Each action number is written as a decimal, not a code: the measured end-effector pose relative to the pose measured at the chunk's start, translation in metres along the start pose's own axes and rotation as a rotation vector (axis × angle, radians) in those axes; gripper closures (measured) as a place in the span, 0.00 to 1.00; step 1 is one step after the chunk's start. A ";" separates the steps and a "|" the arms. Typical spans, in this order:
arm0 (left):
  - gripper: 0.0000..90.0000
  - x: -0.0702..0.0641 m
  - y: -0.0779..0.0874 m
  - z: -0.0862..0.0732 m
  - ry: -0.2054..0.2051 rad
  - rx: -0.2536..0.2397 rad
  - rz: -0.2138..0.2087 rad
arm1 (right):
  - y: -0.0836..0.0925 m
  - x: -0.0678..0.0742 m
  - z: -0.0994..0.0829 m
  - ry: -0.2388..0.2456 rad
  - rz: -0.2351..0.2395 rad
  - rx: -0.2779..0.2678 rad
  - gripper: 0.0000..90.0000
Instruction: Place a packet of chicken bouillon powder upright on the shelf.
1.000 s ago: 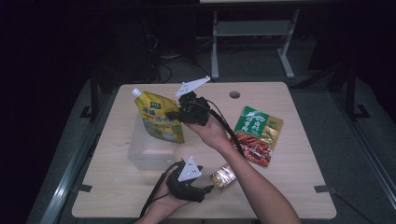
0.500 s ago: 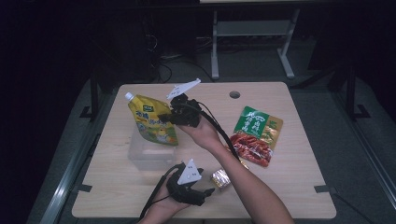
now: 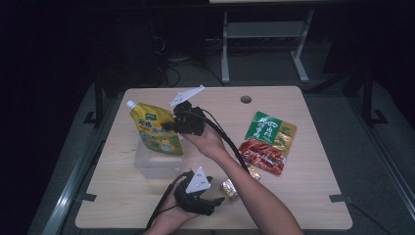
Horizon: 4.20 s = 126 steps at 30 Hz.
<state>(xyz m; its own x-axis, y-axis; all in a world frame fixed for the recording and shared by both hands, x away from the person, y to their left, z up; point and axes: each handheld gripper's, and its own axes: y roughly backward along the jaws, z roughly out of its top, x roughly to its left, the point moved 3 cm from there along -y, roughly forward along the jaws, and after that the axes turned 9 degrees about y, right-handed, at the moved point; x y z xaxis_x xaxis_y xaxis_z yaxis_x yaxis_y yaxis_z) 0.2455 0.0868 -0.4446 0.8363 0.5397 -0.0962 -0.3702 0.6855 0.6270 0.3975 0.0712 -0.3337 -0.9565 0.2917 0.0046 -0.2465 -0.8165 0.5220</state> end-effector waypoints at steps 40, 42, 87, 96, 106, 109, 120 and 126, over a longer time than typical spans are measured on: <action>0.30 -0.002 0.000 -0.001 0.029 -0.002 -0.001 | -0.029 0.005 -0.028 -0.043 0.018 0.059 0.99; 0.30 -0.001 0.000 -0.001 0.030 -0.003 -0.001 | -0.028 0.004 -0.030 -0.054 0.021 0.047 0.99; 0.29 -0.003 -0.004 0.000 0.032 0.024 -0.017 | 0.022 -0.004 -0.053 -0.102 0.010 0.051 0.59; 0.29 -0.006 -0.005 0.001 0.029 0.027 -0.026 | 0.049 -0.004 -0.066 -0.115 -0.001 0.033 0.51; 0.28 -0.010 -0.013 0.004 0.022 0.030 -0.032 | 0.078 -0.007 -0.089 -0.142 -0.050 0.049 0.47; 0.27 -0.010 -0.017 0.006 0.014 0.038 -0.030 | 0.088 -0.007 -0.095 -0.141 -0.070 0.055 0.46; 0.26 -0.013 -0.036 0.011 0.001 0.086 -0.010 | 0.118 -0.007 -0.123 -0.182 -0.123 0.067 0.42; 0.26 -0.014 -0.047 0.013 -0.019 0.112 0.016 | 0.134 -0.007 -0.141 -0.213 -0.150 0.070 0.40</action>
<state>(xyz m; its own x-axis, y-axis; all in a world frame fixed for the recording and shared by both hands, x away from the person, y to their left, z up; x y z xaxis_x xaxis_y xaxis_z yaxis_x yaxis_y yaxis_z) 0.2565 0.0401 -0.4625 0.8388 0.5398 -0.0712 -0.3369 0.6172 0.7110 0.3490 -0.1105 -0.3837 -0.8539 0.5111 0.0980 -0.3646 -0.7220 0.5880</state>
